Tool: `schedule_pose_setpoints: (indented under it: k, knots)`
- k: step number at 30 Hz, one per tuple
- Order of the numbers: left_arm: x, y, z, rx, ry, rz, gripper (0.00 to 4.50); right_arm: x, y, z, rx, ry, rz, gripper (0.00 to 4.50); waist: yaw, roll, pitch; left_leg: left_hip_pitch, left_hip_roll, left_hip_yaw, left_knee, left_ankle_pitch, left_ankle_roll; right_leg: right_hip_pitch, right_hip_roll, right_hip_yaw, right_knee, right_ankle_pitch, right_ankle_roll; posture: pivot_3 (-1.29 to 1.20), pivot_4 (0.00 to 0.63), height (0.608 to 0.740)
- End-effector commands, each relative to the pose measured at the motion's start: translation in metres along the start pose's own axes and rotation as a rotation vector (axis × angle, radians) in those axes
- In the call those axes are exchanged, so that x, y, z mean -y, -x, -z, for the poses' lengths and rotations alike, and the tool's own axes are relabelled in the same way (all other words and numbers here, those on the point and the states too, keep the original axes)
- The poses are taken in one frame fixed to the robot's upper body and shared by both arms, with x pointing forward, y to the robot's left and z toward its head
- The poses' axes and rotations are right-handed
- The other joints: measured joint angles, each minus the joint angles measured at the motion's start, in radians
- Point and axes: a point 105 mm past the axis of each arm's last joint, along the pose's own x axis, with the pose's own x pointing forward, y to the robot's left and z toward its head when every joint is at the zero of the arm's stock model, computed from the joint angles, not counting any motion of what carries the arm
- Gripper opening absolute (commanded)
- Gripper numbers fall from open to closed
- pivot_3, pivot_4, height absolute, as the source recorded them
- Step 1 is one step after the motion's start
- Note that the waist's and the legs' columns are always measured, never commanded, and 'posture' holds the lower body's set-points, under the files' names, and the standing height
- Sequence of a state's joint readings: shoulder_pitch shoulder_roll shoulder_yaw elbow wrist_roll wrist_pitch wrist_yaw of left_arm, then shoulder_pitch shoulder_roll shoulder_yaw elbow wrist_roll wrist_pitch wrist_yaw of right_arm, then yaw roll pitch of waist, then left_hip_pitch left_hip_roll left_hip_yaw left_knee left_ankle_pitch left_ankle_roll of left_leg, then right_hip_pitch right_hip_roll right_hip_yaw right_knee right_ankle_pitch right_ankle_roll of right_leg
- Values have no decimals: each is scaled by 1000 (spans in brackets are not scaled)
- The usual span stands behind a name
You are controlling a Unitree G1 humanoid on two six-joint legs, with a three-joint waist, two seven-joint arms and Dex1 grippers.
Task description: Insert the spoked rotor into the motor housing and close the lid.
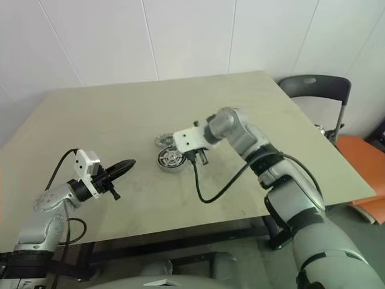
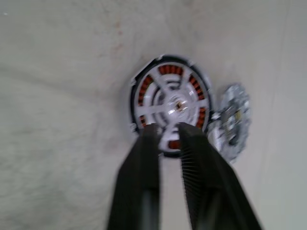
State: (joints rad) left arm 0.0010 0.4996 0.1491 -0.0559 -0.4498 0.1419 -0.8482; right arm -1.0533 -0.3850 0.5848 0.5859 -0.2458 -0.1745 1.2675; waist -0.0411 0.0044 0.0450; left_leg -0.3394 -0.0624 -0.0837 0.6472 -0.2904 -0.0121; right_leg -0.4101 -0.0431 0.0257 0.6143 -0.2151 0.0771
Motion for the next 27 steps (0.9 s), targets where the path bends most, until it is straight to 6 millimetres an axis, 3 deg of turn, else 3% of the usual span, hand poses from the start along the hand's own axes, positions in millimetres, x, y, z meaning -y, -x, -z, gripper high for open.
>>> schedule_pose_setpoints:
  k: [1,7,27]
  knots:
    - [-2,-2,-10,45,-40,-26,0,9,1,-6,-9,66,3,1858,5,0,0,0,0,0,0,0,0,0,0,0,0,0,0,0,0,740]
    - [-4,-3,-10,52,-36,-41,0,2,-4,7,-80,117,-44,3878,10,0,0,-1,-2,0,0,0,0,0,-2,0,0,-1,-1,0,0,740]
    - [-6,-8,-7,56,-22,-53,0,-23,-36,17,-62,47,-56,3878,5,0,0,0,-2,0,0,0,0,0,-2,0,0,-1,-1,0,0,740]
